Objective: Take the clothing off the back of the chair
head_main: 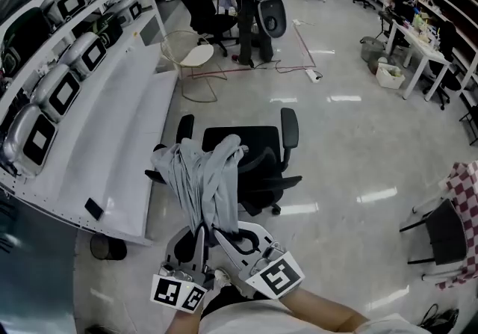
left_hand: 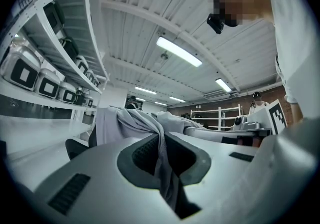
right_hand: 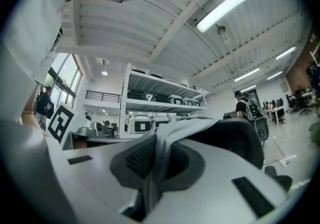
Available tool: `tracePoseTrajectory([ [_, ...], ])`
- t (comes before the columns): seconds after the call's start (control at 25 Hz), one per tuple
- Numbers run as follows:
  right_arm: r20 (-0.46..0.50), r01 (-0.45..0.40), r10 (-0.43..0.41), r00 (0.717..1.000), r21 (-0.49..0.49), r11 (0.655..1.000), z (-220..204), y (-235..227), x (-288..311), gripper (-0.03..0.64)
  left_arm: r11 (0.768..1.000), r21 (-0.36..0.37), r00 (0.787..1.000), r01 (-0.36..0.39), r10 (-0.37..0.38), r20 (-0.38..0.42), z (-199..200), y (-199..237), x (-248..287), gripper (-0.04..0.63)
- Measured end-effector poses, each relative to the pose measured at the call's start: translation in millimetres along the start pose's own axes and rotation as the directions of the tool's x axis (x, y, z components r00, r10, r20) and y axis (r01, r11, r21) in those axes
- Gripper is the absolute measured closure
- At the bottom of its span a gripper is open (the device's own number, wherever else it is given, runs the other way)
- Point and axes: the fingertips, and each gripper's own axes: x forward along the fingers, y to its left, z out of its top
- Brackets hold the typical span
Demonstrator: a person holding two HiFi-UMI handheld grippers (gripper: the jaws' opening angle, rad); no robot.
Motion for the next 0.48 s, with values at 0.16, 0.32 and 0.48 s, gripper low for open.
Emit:
tracePoseTrajectory([
  [0.16, -0.013, -0.017, 0.016, 1.0, -0.065, 0.998, -1.9, 3.2, -5.0, 0.586, 1.0, 0.0, 1.0, 0.006, -0.006, -0.016, -5.0, -8.5, -0.8, 0.572],
  [0.32, -0.018, -0.016, 0.015, 1.0, -0.079, 0.997, -2.2, 1.3, -8.4, 0.586, 1.0, 0.0, 0.999, 0.008, -0.008, -0.032, -6.0, -9.2, -0.6, 0.572],
  [0.48, -0.01, -0.001, 0.0, 1.0, -0.062, 0.998, -1.6, -1.2, -8.0, 0.586, 1.0, -0.001, 0.999, 0.031, -0.031, -0.035, -2.6, -12.2, 2.1, 0.572],
])
